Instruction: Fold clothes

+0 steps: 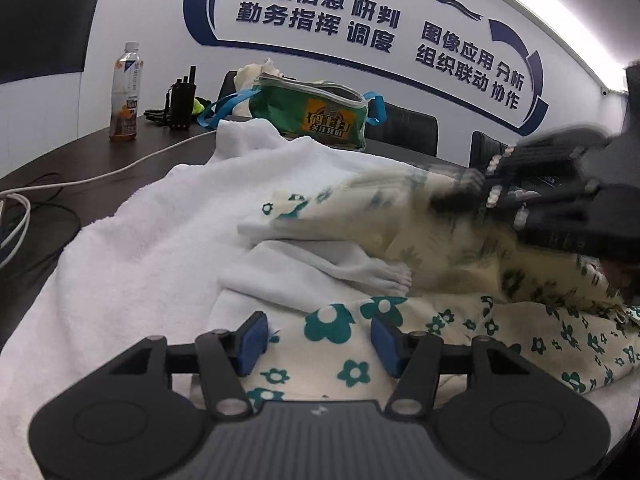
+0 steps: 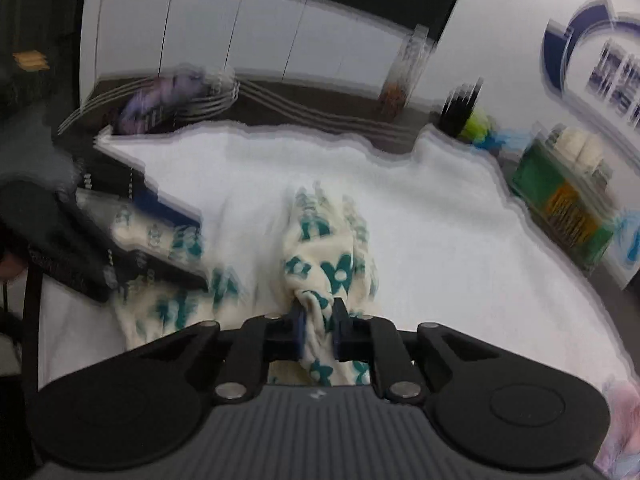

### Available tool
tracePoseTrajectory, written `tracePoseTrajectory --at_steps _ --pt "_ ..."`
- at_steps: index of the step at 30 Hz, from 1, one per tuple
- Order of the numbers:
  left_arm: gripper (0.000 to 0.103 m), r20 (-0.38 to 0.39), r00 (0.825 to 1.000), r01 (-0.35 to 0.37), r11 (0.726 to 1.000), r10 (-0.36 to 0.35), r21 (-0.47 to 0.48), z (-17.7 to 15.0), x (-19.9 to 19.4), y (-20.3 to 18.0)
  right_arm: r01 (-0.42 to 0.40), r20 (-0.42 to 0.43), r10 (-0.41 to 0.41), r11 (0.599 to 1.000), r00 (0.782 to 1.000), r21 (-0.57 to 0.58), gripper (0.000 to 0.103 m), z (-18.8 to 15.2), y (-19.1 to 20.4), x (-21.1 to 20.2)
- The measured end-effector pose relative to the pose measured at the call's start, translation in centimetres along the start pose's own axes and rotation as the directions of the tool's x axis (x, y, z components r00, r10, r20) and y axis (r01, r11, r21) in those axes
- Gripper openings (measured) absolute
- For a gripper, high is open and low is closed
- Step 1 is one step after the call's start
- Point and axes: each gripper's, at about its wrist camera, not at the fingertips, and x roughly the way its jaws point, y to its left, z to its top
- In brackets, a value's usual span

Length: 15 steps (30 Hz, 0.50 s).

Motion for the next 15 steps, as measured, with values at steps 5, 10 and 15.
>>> tracePoseTrajectory --at_steps 5,10,15 --pt "0.056 0.006 1.0 0.027 0.997 -0.027 -0.067 0.3 -0.5 1.1 0.178 0.132 -0.139 0.915 0.981 -0.362 0.011 -1.6 5.6 -2.6" --pt "0.057 0.025 0.999 0.025 0.993 -0.023 -0.112 0.9 -1.5 1.9 0.134 0.049 -0.128 0.838 0.991 -0.529 0.017 -5.2 10.1 -1.2" --pt "0.057 0.062 0.998 0.009 0.993 -0.002 -0.116 1.3 -2.4 1.8 0.001 0.058 0.017 0.953 0.998 -0.304 0.046 -2.7 6.8 -3.5"
